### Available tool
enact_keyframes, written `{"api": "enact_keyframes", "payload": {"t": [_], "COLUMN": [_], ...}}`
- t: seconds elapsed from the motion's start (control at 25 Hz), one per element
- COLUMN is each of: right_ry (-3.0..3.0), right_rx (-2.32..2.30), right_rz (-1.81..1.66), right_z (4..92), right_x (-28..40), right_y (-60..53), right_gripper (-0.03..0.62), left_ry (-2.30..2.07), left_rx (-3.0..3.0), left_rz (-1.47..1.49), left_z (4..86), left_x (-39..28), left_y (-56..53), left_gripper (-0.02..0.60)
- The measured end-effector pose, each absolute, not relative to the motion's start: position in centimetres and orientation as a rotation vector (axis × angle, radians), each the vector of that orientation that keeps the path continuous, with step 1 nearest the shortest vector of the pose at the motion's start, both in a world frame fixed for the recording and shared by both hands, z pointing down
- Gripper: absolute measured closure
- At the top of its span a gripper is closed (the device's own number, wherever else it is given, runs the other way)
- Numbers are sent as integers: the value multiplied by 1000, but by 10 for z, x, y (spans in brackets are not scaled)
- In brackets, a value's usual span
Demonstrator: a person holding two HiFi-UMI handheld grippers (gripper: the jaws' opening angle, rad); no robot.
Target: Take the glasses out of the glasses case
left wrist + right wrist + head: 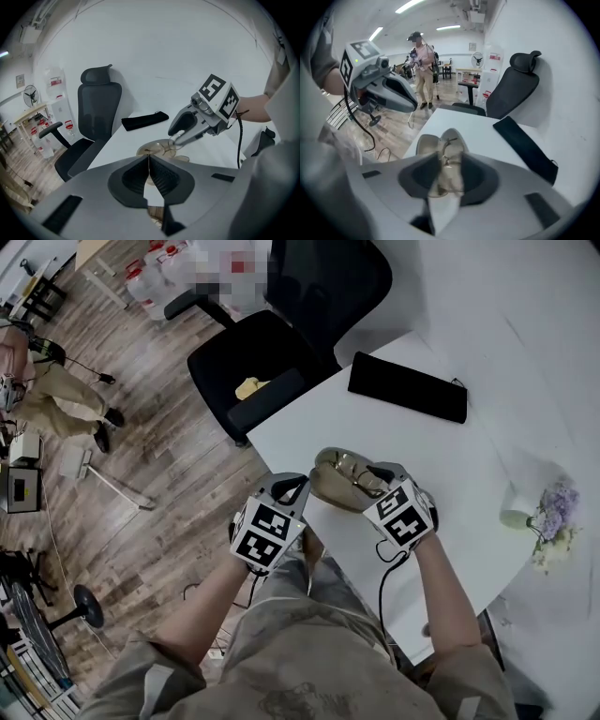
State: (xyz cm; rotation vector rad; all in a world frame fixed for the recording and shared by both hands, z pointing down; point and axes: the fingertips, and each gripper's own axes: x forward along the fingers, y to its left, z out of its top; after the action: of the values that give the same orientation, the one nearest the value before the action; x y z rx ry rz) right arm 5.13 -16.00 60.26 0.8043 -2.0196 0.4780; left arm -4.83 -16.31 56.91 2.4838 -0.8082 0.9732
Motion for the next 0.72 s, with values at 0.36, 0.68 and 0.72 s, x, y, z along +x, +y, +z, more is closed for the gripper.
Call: {"api": "enact_keyframes", "payload": {"t": [0.36,0.68,0.72], "right_ry": [-2003,-1995,-1988], "right_rx": [870,765,756], "right_rz": [460,502,503], "right_z": [600,637,642], "right_x": [71,56,53], "right_y": [-154,-144,-145], "right_gripper": [560,466,464], "left_ry": [-838,-850,-850], "left_rx": [2523,2485,2479], "left_rz": [940,965,972], "left_z": [544,556,557], "left_x": [-41,-41,-41], "left_y": [-156,-153,-153], "left_gripper": [561,561,561]}}
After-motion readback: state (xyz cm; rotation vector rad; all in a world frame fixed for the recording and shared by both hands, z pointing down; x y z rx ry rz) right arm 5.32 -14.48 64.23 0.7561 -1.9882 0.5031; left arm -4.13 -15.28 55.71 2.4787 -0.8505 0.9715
